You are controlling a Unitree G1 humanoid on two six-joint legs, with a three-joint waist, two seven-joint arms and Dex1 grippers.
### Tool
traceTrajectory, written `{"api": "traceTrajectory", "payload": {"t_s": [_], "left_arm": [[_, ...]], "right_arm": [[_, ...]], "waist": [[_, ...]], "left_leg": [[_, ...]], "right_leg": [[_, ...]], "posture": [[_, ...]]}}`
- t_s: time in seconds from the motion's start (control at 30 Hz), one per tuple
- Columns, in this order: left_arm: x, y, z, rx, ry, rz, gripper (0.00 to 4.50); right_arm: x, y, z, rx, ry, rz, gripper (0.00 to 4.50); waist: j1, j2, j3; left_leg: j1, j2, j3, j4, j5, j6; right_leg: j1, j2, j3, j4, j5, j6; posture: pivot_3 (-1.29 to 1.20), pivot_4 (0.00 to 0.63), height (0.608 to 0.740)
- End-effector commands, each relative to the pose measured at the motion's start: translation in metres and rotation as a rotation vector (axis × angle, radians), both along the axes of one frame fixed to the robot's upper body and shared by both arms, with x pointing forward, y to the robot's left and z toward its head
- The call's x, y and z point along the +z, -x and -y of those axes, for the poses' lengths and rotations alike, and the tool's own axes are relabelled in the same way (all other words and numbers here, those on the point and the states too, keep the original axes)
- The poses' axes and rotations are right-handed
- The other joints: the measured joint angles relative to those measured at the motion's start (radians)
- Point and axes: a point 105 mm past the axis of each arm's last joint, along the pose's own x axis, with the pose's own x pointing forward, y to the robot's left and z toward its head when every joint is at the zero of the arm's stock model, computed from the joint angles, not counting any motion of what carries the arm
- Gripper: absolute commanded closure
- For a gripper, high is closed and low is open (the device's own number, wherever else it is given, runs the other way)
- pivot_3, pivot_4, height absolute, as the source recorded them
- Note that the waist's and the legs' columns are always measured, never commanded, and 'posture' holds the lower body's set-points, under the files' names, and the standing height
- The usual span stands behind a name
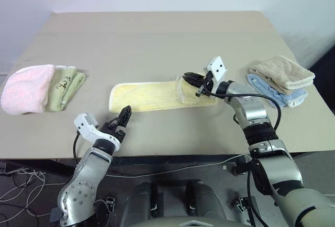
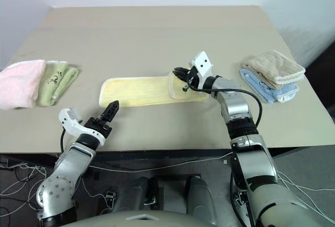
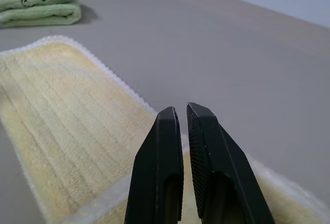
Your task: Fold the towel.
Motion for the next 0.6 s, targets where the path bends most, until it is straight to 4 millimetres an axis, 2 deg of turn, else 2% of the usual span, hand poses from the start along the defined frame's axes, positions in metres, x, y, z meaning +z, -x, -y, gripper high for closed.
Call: {"api": "traceTrajectory", "payload": {"t_s": [0.03, 0.27, 0.53, 0.6], "left_arm": [[0.003, -0.007, -0.006, 0.049, 0.064, -0.026, 0.01], [-0.004, -0.026, -0.011, 0.098, 0.192, -0.084, 0.01], [-0.005, -0.045, -0.012, 0.111, 0.227, -0.102, 0.01], [-0.003, -0.047, -0.011, 0.103, 0.227, -0.092, 0.4]], "right_arm": [[0.018, 0.0, -0.005, 0.021, -0.029, 0.067, 4.17], [0.021, -0.003, 0.007, -0.028, -0.039, 0.082, 4.17], [0.022, 0.0, 0.014, -0.056, -0.043, 0.095, 4.17], [0.022, 0.001, 0.013, -0.056, -0.044, 0.096, 4.17]], "waist": [[0.0, 0.0, 0.0], [0.002, 0.0, 0.0], [0.004, 0.0, 0.0], [0.003, 0.0, 0.0]], "left_leg": [[0.0, 0.0, 0.0, 0.0, 0.001, 0.001], [0.0, -0.001, 0.0, 0.0, 0.003, -0.002], [0.001, -0.001, 0.0, 0.0, 0.003, -0.002], [0.001, -0.001, 0.0, 0.0, 0.003, -0.002]], "right_leg": [[0.0, 0.0, 0.0, 0.0, 0.0, 0.0], [0.001, 0.001, -0.001, 0.0, 0.0, 0.001], [0.002, 0.001, -0.001, 0.0, 0.0, 0.001], [0.002, 0.001, -0.001, 0.0, 0.001, 0.001]], "posture": [[0.0, 0.15, 0.74], [0.0, 0.15, 0.74], [0.0, 0.15, 0.74], [0.0, 0.15, 0.74]]}}
